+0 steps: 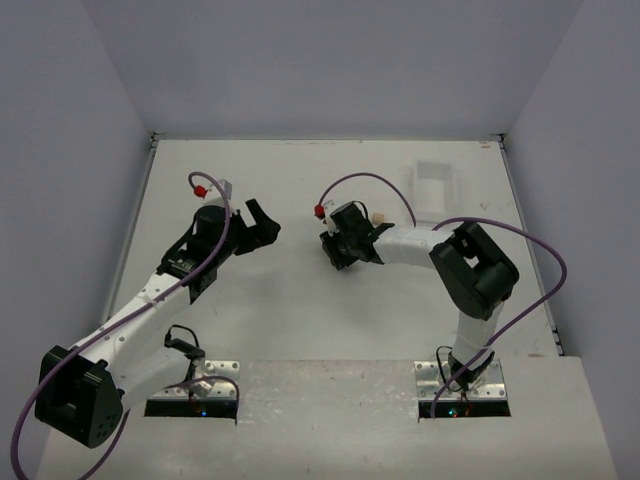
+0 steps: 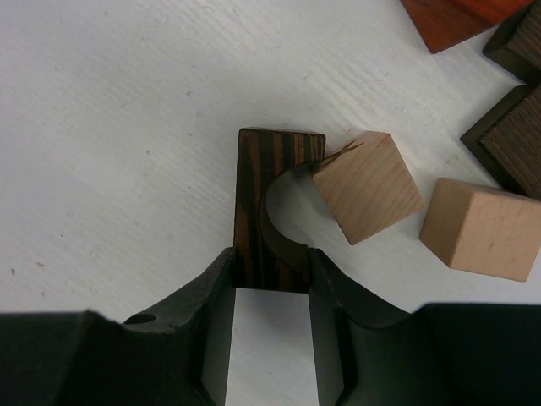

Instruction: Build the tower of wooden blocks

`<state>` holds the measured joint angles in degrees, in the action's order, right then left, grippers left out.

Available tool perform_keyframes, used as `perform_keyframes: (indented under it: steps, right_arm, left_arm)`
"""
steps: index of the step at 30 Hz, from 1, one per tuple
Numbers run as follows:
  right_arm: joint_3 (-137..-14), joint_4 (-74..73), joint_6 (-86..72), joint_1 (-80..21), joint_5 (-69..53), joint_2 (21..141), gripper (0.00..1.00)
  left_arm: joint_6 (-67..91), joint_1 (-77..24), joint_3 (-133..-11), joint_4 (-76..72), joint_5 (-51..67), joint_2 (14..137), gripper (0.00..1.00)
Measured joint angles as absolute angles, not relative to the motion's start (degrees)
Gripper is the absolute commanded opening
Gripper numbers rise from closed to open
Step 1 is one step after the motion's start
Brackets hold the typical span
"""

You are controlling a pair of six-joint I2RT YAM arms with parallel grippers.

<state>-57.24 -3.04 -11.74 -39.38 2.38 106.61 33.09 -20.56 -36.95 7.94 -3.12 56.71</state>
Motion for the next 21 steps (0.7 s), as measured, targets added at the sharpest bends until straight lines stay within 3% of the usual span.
perform_keyframes:
  steps: [4,9,16,21]
  right_arm:
    - [-57.1,-2.6,-11.3,-39.4,1.6,106.6,0.23]
    - [-53.7,1.1,-12.5,-39.4,-2.3,103.6,0.19]
    - [-45.5,8.6,-19.8,-39.4,-13.5,90.9,0.19]
    - [-45.2,12.6,-24.2,-39.4,-21.5,87.8,0.2]
  left_arm:
    - [33.5,-20.6,-36.9,7.9,-2.4,57.7,1.0]
    - [34.1,-20.6,-36.9,7.6,0.7,59.0,1.0]
    - [35.7,-21.3,-34.8,2.0,8.9,59.9,1.0]
    - [36.8,-25.3,-34.7,-1.3,10.2,61.3,0.94]
